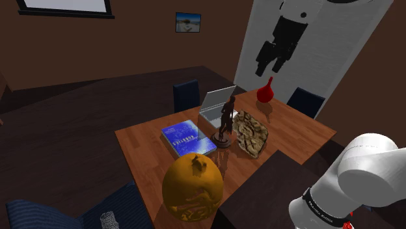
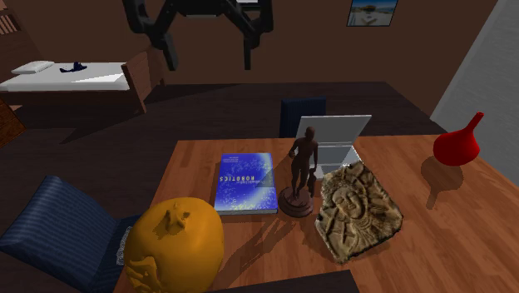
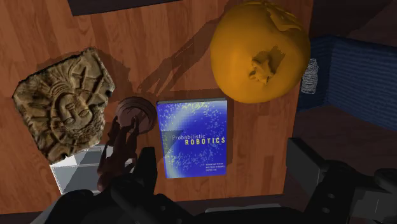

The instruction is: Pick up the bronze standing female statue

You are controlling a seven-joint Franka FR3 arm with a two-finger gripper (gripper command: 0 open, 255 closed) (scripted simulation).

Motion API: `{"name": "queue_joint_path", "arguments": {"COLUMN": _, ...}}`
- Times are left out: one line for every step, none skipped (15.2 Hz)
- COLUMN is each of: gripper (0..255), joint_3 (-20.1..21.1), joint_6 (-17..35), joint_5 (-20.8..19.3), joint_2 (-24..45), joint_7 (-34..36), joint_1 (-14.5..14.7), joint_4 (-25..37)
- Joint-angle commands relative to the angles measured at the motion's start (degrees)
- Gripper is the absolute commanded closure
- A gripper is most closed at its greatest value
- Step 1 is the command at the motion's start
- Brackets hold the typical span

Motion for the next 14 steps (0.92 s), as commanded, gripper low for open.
{"name": "queue_joint_path", "arguments": {"gripper": 0, "joint_3": 0.0, "joint_6": 0.0, "joint_5": 0.0, "joint_2": 0.0, "joint_7": 0.0, "joint_1": 0.0, "joint_4": 0.0}}
{"name": "queue_joint_path", "arguments": {"gripper": 0, "joint_3": 0.2, "joint_6": 2.1, "joint_5": 0.0, "joint_2": 1.0, "joint_7": 1.3, "joint_1": -0.5, "joint_4": -0.9}}
{"name": "queue_joint_path", "arguments": {"gripper": 0, "joint_3": 0.5, "joint_6": 4.1, "joint_5": 0.1, "joint_2": 2.1, "joint_7": 2.5, "joint_1": -1.1, "joint_4": -1.6}}
{"name": "queue_joint_path", "arguments": {"gripper": 0, "joint_3": 0.7, "joint_6": 6.2, "joint_5": 0.1, "joint_2": 3.3, "joint_7": 3.8, "joint_1": -1.6, "joint_4": -2.4}}
{"name": "queue_joint_path", "arguments": {"gripper": 0, "joint_3": 0.9, "joint_6": 8.2, "joint_5": 0.1, "joint_2": 4.5, "joint_7": 5.0, "joint_1": -2.2, "joint_4": -3.0}}
{"name": "queue_joint_path", "arguments": {"gripper": 0, "joint_3": 1.1, "joint_6": 10.3, "joint_5": 0.1, "joint_2": 5.8, "joint_7": 6.3, "joint_1": -2.7, "joint_4": -3.5}}
{"name": "queue_joint_path", "arguments": {"gripper": 0, "joint_3": 1.3, "joint_6": 12.3, "joint_5": 0.1, "joint_2": 7.2, "joint_7": 7.5, "joint_1": -3.3, "joint_4": -4.0}}
{"name": "queue_joint_path", "arguments": {"gripper": 0, "joint_3": 1.5, "joint_6": 14.3, "joint_5": 0.0, "joint_2": 8.6, "joint_7": 8.8, "joint_1": -3.8, "joint_4": -4.4}}
{"name": "queue_joint_path", "arguments": {"gripper": 0, "joint_3": 1.7, "joint_6": 16.3, "joint_5": -0.1, "joint_2": 10.1, "joint_7": 10.1, "joint_1": -4.4, "joint_4": -4.8}}
{"name": "queue_joint_path", "arguments": {"gripper": 0, "joint_3": 1.9, "joint_6": 18.3, "joint_5": -0.2, "joint_2": 11.6, "joint_7": 11.3, "joint_1": -5.0, "joint_4": -5.0}}
{"name": "queue_joint_path", "arguments": {"gripper": 0, "joint_3": 2.0, "joint_6": 20.2, "joint_5": -0.3, "joint_2": 13.2, "joint_7": 12.6, "joint_1": -5.5, "joint_4": -5.2}}
{"name": "queue_joint_path", "arguments": {"gripper": 0, "joint_3": 2.2, "joint_6": 22.1, "joint_5": -0.4, "joint_2": 14.8, "joint_7": 13.9, "joint_1": -6.1, "joint_4": -5.3}}
{"name": "queue_joint_path", "arguments": {"gripper": 0, "joint_3": 2.4, "joint_6": 24.0, "joint_5": -0.6, "joint_2": 16.5, "joint_7": 15.2, "joint_1": -6.7, "joint_4": -5.3}}
{"name": "queue_joint_path", "arguments": {"gripper": 0, "joint_3": 2.5, "joint_6": 25.8, "joint_5": -0.8, "joint_2": 18.2, "joint_7": 16.5, "joint_1": -7.3, "joint_4": -5.3}}
